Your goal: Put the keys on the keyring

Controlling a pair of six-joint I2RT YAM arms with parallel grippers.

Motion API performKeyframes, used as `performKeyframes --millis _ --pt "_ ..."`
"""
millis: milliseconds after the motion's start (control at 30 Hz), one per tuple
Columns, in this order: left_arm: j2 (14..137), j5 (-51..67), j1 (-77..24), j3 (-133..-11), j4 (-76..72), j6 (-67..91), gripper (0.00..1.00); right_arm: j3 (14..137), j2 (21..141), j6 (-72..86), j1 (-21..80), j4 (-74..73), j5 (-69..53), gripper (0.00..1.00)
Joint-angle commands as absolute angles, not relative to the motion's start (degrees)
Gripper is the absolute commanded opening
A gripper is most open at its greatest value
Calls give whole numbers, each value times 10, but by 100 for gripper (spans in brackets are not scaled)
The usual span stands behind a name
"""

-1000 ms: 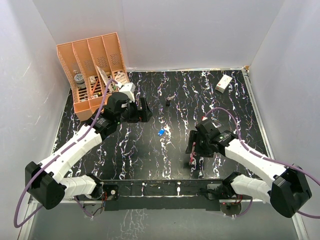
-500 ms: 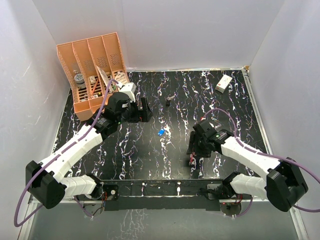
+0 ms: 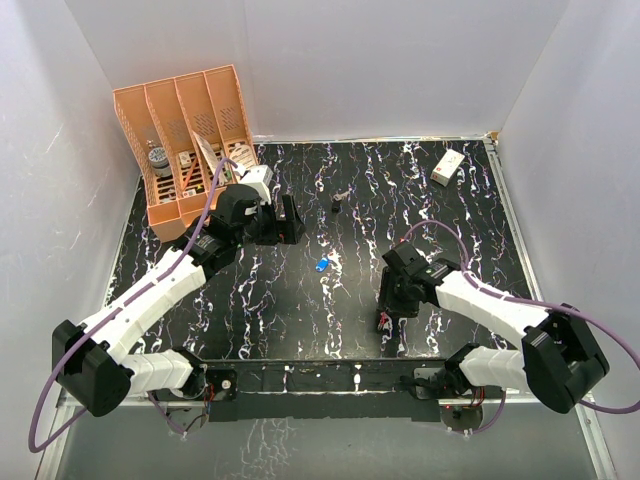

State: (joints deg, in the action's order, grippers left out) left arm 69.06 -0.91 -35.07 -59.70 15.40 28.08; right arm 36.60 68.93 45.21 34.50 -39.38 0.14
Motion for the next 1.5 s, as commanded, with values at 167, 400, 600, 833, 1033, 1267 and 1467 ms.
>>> performKeyframes --millis 167,400,600,833,1033,1267,1467 --pt "692 -15 -354 -611 146 272 93 367 705 452 348 -367 29 41" --pt "694 -16 -354 -610 146 271 93 373 715 450 348 -359 43 35" --pt "694 -18 -354 -610 145 270 93 379 724 447 348 -356 62 34" --pt "695 -17 -354 -610 145 270 93 381 735 446 347 -345 75 26" --pt "694 -17 -354 -607 142 270 92 396 736 442 347 -348 98 19" --pt "697 -13 -354 -612 135 269 91 458 723 405 347 -357 145 0" --pt "690 5 -354 -619 107 262 88 595 751 348 347 -352 179 0"
